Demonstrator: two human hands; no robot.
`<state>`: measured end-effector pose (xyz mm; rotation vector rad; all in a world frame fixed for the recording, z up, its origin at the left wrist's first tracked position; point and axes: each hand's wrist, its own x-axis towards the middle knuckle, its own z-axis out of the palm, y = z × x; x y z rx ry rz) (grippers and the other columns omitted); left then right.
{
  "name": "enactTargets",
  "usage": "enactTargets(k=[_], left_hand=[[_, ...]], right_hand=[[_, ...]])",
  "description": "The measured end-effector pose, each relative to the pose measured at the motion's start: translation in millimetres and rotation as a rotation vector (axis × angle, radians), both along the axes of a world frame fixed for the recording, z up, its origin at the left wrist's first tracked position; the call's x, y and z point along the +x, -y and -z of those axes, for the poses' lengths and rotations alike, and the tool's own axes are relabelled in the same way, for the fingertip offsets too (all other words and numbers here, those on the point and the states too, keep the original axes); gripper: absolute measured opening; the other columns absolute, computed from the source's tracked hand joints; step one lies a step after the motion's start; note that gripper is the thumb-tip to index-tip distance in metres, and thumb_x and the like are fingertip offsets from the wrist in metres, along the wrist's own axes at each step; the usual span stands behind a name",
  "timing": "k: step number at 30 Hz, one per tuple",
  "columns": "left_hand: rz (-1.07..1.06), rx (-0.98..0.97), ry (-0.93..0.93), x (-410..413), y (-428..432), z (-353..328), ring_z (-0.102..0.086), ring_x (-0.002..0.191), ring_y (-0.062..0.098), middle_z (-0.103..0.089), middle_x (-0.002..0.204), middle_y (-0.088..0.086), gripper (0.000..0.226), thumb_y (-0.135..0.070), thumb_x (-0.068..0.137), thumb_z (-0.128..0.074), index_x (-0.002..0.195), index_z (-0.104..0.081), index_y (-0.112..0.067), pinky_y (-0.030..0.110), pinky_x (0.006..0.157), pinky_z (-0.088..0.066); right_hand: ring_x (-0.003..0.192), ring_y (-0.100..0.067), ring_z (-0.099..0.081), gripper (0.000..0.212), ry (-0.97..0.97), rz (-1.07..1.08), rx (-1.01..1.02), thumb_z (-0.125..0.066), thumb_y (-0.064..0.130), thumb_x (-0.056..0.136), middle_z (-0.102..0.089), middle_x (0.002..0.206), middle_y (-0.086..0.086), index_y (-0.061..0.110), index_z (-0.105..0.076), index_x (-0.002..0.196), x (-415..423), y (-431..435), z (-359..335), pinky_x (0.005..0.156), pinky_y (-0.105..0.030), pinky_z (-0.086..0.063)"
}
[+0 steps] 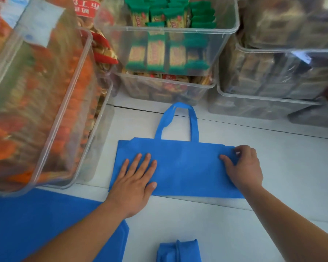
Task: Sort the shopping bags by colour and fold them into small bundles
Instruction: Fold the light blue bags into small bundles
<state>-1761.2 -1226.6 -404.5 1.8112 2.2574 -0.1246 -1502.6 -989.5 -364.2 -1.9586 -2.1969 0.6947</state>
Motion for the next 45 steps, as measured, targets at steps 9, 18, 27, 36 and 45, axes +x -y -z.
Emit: enactTargets(k=[9, 18, 27, 36, 45], left_hand=[[0.045, 0.018, 0.127, 33.2, -52.4, -2.1, 0.008, 0.158, 0.022, 0.001, 0.172, -0.004, 0.068, -0.058, 0.101, -0.025, 0.163, -0.016, -0.029, 0.051, 0.123, 0.002], [-0.345, 0.098, 0.186, 3.9, -44.5, 4.3, 0.008, 0.158, 0.021, 0.005, 0.171, 0.007, 0.094, -0.073, 0.093, -0.022, 0.163, -0.009, -0.013, 0.040, 0.128, 0.000], [-0.348, 0.080, 0.223, -12.5, -52.6, -17.8, -0.001, 0.157, 0.010, -0.004, 0.171, -0.008, 0.098, -0.082, 0.088, -0.023, 0.164, 0.000, -0.023, 0.035, 0.128, -0.009], [-0.251, 0.026, 0.055, 1.7, -51.8, -26.0, 0.016, 0.157, 0.025, 0.014, 0.170, 0.012, 0.083, -0.062, 0.099, -0.012, 0.163, 0.004, -0.013, 0.047, 0.128, 0.003], [-0.055, 0.111, -0.011, 35.3, -61.6, -8.5, -0.040, 0.147, 0.031, -0.044, 0.156, 0.019, 0.064, -0.015, 0.088, -0.027, 0.143, -0.055, -0.001, 0.047, 0.123, -0.031]], right_hand=[[0.157, -0.031, 0.009, 0.076, 0.375, -0.436, 0.050, -0.018, 0.083, 0.091, 0.006, 0.171, 0.007, 0.052, 0.001, 0.158, -16.4, 42.1, 18.5, 0.125, -0.055, 0.005], [0.157, -0.037, 0.000, 0.065, 0.281, -0.578, 0.082, -0.027, 0.060, 0.098, -0.004, 0.172, 0.000, 0.049, -0.009, 0.160, -16.4, 39.9, 24.5, 0.120, -0.069, -0.004], [0.155, -0.038, 0.018, 0.068, 0.308, -0.637, 0.078, -0.009, 0.081, 0.094, 0.016, 0.170, 0.009, 0.055, 0.006, 0.156, -100.7, 71.6, 30.2, 0.116, -0.073, 0.009], [0.156, -0.038, 0.012, 0.068, 0.354, -0.720, 0.114, -0.011, 0.078, 0.096, 0.006, 0.172, 0.004, 0.051, -0.002, 0.159, -101.3, 84.6, 32.8, 0.117, -0.074, 0.004], [0.155, -0.009, 0.016, 0.071, -0.045, -0.573, -0.105, -0.018, 0.051, 0.092, 0.011, 0.166, 0.025, 0.039, -0.009, 0.162, -98.3, 67.3, 30.9, 0.120, -0.055, 0.020]])
